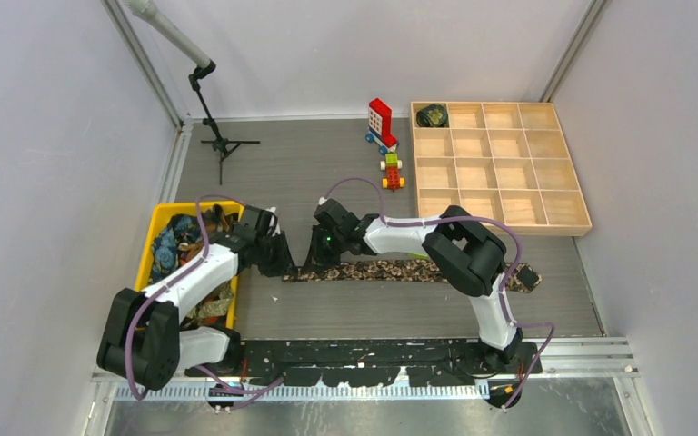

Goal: Roll the ties
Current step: Roll the tie at the center of the board.

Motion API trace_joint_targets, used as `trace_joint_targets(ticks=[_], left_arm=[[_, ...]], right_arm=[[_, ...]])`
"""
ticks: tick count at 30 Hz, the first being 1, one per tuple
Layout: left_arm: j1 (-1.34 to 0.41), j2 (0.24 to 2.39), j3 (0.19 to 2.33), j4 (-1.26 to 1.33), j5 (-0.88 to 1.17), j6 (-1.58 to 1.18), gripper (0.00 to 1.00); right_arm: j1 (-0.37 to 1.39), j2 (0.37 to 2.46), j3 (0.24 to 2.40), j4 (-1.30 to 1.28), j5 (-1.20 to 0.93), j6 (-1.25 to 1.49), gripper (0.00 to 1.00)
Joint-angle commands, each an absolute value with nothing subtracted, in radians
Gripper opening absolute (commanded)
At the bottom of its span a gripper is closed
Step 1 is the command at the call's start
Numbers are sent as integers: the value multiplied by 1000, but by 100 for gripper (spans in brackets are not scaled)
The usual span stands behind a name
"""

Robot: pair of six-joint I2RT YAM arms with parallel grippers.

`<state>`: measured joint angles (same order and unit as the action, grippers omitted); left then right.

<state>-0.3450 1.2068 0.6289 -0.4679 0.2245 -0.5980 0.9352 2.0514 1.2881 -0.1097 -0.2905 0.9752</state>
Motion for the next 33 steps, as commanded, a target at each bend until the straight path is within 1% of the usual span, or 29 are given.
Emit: trace_joint_targets(ticks=[1,7,15,30,33], left_arm=[[-348,1247,612,-409,210,-588,18],[-348,1296,606,-387,202,-580,17],[-348,1305,611,-385,201,-580,16],[-348,1273,644,-436,190,-575,16],[-348,1257,651,-460,180,-572,18]], right_arm=[[943,2042,1298,-103,-278,970,9],[942,2022,1335,-140,-278,959,9],[945,1981,1377,-172,-283,949,10],[947,2044,1323,-147,-254,946,9],[941,2045,1310,-156,-239,939,9]])
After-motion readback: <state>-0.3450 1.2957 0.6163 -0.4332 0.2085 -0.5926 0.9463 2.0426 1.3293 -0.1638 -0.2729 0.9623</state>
